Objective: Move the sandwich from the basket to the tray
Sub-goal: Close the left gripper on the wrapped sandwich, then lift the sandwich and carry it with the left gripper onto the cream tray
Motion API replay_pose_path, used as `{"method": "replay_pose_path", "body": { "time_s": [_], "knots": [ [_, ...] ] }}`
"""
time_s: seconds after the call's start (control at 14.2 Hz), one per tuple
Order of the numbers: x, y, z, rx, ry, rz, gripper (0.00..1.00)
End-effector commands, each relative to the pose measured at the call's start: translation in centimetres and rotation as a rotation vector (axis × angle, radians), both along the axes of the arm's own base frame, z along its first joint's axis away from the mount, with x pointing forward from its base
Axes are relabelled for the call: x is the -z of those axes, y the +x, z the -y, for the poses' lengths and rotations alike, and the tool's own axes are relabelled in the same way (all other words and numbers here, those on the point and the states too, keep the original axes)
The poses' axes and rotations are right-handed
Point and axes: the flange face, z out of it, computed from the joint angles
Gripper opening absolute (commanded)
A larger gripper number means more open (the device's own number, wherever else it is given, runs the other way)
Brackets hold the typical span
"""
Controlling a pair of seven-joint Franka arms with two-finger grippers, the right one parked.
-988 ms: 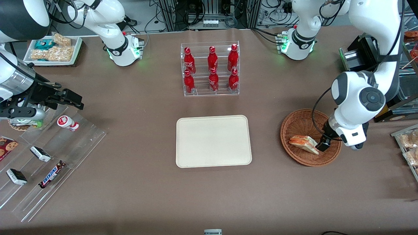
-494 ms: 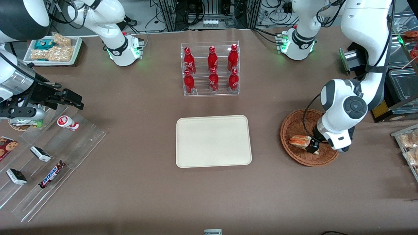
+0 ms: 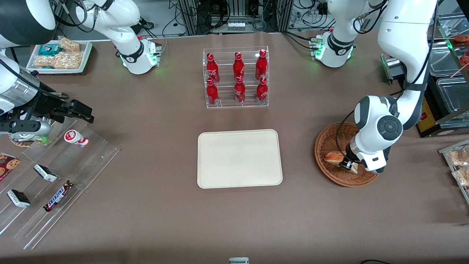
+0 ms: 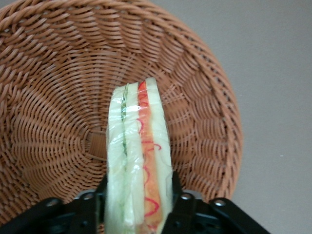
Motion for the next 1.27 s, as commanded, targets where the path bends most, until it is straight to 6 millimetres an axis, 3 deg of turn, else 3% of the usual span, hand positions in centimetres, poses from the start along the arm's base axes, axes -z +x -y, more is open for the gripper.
{"method": "replay_pose_path", "body": {
  "time_s": [0.0, 0.07, 0.21, 0.28, 0.42, 0.49, 0.64, 0.71, 1.06, 1.2],
  "knots": [
    [-6.1, 1.6, 1.2, 0.060, 0.025, -0.008, 0.00],
    [-9.6, 2.1, 1.8, 0.104, 0.050, -0.037, 0.00],
    [-17.1, 2.6, 6.4, 0.216, 0.055, -0.076, 0.00],
    [-20.1, 2.3, 10.0, 0.286, 0.042, -0.073, 0.00],
    [-21.2, -0.5, 18.3, 0.461, 0.009, -0.069, 0.00],
    [-20.3, -2.5, 23.0, 0.611, 0.038, -0.072, 0.00],
    [-17.0, -5.7, 30.0, 0.819, 0.093, -0.091, 0.00],
    [-15.4, -6.6, 32.4, 0.873, 0.089, -0.079, 0.00],
    [-7.2, -7.8, 38.9, 1.047, 0.097, 0.031, 0.01],
    [-4.0, -8.1, 40.3, 1.087, 0.113, 0.054, 0.02]
  ]
}}
